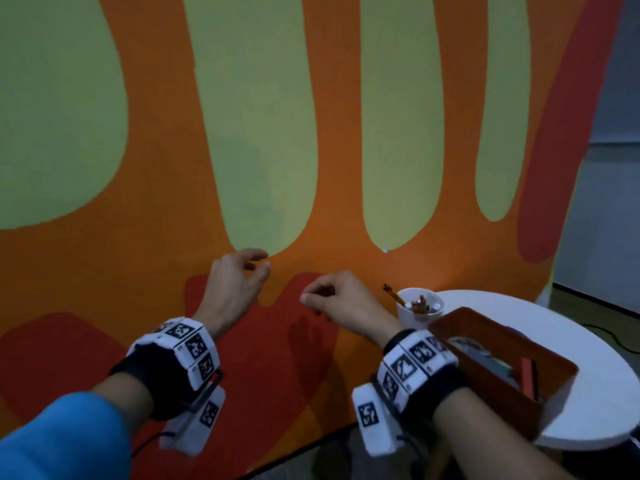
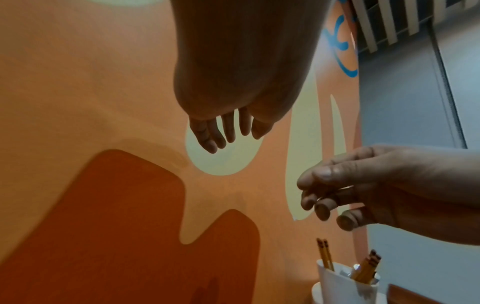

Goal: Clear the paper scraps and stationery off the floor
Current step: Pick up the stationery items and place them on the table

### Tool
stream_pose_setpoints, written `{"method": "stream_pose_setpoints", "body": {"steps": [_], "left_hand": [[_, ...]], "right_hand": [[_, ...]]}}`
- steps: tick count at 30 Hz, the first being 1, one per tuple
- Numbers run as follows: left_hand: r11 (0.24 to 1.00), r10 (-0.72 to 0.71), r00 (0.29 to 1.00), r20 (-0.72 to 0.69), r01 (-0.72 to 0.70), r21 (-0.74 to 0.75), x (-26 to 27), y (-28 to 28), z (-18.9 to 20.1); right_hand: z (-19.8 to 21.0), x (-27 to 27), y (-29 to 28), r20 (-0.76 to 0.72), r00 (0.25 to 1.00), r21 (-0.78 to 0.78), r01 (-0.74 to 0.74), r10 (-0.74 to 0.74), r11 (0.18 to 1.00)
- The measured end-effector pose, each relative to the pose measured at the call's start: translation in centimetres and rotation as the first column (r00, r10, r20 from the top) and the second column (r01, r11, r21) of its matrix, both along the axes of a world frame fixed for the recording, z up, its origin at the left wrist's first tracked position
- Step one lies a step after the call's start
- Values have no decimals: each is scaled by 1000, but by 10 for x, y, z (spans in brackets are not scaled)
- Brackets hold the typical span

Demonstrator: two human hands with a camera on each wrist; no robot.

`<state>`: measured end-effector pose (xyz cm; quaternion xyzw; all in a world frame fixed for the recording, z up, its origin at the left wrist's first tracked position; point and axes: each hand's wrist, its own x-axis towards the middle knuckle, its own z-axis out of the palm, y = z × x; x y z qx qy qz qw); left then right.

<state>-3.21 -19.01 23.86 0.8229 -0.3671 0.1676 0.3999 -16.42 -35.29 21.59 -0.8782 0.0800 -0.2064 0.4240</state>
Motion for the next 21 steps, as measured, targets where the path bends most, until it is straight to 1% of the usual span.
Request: {"method": "stream_pose_setpoints", "body": {"steps": [2,3,4,6,7,9,11,13,14,17,19,21], "left_hand": [[995,29,1000,10,-30,93,1,26,-8],[987,44,999,2,-43,152,4,38,-13],[974,59,998,-31,-51,219,5,58,-25],[937,51,994,-101,-12,350,9,75,-39],[916,52,987,-150,13,401,9,87,-48],[872,44,966,-254,87,482,10,107,-67],[806,46,933,-357,176,565,16,123,-91],[741,74,906,-418,230,631,26,134,-121],[722,98,894,-436,238,650,29,137,-136],[698,158,868,-471,239,675,47,141,-187],[684,174,856,-487,251,685,58,140,-224],[700,191,844,-501,241,672,66,142,-260]], "right_hand": [[-10,15,12,-100,995,-92,-34,25,995],[-14,22,16,-173,984,-163,-70,41,984],[-23,28,28,-263,962,-226,-131,69,965],[-32,33,35,-422,905,-361,-230,62,904],[-38,34,42,-487,872,-390,-272,54,880],[-55,39,51,-561,825,-361,-320,70,876],[-81,51,57,-625,773,-295,-363,110,884],[-116,65,61,-679,715,-216,-409,165,887],[-133,68,64,-692,697,-184,-421,187,888],[-188,78,68,-718,667,-119,-397,197,910],[-214,86,67,-779,596,-114,-440,195,891],[-234,101,70,-833,527,-136,-487,167,863]]}}
